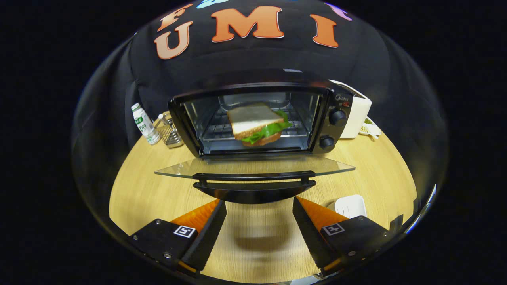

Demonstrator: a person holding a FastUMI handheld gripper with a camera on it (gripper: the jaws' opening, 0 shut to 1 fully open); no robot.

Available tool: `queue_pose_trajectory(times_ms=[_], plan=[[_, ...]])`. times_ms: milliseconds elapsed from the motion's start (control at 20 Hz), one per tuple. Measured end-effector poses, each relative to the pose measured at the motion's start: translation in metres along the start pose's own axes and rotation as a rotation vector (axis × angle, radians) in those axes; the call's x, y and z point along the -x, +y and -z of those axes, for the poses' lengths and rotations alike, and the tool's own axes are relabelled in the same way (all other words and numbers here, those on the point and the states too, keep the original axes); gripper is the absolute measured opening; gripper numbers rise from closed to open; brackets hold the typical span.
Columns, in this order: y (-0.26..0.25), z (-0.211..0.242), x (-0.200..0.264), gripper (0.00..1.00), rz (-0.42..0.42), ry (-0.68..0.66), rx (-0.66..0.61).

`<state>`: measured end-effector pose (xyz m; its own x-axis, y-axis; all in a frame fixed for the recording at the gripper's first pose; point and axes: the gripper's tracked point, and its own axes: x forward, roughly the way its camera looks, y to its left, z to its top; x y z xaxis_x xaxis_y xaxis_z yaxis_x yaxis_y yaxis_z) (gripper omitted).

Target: Open the toaster oven, put the food inside, and close the toaster oven door.

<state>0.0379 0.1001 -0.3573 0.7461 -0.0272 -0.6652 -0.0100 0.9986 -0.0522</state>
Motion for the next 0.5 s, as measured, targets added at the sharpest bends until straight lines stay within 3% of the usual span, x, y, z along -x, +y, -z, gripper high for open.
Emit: queue_pose_trajectory(times_ms=[500], plan=[[0.006, -0.082, -0.020, 0.99, -0.046, -0.161, -0.108]])
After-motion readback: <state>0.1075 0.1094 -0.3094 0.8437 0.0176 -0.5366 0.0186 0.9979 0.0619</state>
